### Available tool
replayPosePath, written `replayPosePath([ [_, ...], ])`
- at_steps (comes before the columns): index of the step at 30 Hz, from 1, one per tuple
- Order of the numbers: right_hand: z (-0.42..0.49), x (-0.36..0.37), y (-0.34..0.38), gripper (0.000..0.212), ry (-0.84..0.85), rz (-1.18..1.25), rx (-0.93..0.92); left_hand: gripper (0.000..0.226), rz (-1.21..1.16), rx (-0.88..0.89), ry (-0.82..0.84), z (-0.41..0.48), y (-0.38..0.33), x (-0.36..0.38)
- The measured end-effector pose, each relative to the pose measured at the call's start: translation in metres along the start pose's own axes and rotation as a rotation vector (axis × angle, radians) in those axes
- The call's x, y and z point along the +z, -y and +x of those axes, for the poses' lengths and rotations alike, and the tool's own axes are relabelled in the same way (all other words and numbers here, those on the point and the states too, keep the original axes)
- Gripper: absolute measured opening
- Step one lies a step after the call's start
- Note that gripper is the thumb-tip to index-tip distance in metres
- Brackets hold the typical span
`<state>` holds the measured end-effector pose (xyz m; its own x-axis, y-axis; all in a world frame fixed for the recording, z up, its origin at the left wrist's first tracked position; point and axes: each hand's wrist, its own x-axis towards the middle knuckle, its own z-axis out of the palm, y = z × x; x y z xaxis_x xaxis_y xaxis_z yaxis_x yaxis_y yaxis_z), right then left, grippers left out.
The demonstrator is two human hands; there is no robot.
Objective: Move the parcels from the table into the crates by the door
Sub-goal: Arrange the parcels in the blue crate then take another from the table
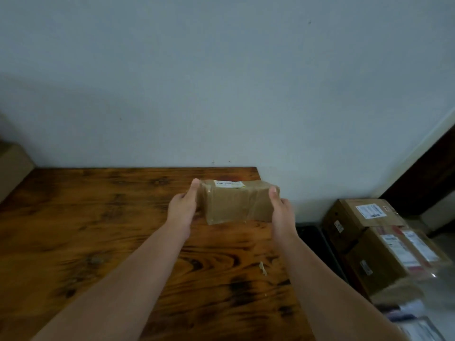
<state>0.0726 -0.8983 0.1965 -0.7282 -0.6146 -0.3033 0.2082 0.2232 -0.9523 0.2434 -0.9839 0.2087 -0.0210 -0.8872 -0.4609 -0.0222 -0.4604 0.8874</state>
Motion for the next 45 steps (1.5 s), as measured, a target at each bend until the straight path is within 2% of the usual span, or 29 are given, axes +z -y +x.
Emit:
replayPosePath([
  [2, -0.025, -0.004, 0.000, 0.031, -0.040, 0.017, -0.062, 0.066, -0.036, -0.053, 0.085, -0.018, 0.002, -0.015],
  [5, -0.052, -0.010, -0.002, 0.038, -0.057, 0.038, -0.119, 0.062, -0.070, -0.073, 0.152, -0.036, 0.006, -0.035],
  [8, -0.080, -0.015, -0.004, 0.033, 0.001, 0.101, -0.132, 0.045, -0.044, -0.070, 0.245, -0.058, 0.011, -0.058],
  [10, -0.096, -0.018, -0.007, 0.028, 0.046, 0.134, -0.115, 0.032, -0.144, -0.061, 0.352, -0.069, 0.012, -0.072],
  [14, -0.117, -0.022, -0.012, 0.026, 0.150, 0.228, -0.035, 0.046, -0.260, 0.006, 0.388, -0.085, 0.015, -0.089],
  [17, -0.127, -0.022, -0.013, 0.041, 0.186, 0.383, 0.052, 0.061, -0.218, 0.046, 0.421, -0.099, 0.020, -0.095],
  [20, -0.132, -0.028, -0.011, 0.055, 0.168, 0.484, 0.057, 0.063, -0.109, 0.086, 0.428, -0.108, 0.024, -0.100],
  [23, -0.132, -0.039, -0.010, 0.049, 0.161, 0.501, 0.040, 0.047, -0.046, 0.065, 0.495, -0.115, 0.021, -0.101],
  [26, -0.132, -0.047, -0.009, 0.056, 0.163, 0.537, 0.074, 0.035, 0.035, 0.081, 0.570, -0.122, 0.019, -0.095],
  [28, -0.135, -0.048, -0.006, 0.052, 0.153, 0.514, 0.101, 0.043, 0.055, 0.096, 0.597, -0.126, 0.022, -0.087],
  [31, -0.139, -0.041, -0.008, 0.047, 0.164, 0.361, 0.124, 0.057, 0.072, 0.128, 0.544, -0.134, 0.030, -0.071],
  [36, -0.144, -0.038, -0.010, 0.050, 0.163, 0.245, 0.112, 0.080, 0.247, 0.200, 0.573, -0.144, 0.034, -0.061],
  [40, -0.148, -0.053, -0.008, 0.031, 0.223, 0.249, 0.183, 0.048, 0.263, 0.157, 0.607, -0.149, 0.029, -0.058],
  [45, -0.154, -0.067, -0.009, 0.029, 0.235, 0.169, 0.096, 0.037, 0.258, 0.136, 0.594, -0.157, 0.035, -0.048],
])
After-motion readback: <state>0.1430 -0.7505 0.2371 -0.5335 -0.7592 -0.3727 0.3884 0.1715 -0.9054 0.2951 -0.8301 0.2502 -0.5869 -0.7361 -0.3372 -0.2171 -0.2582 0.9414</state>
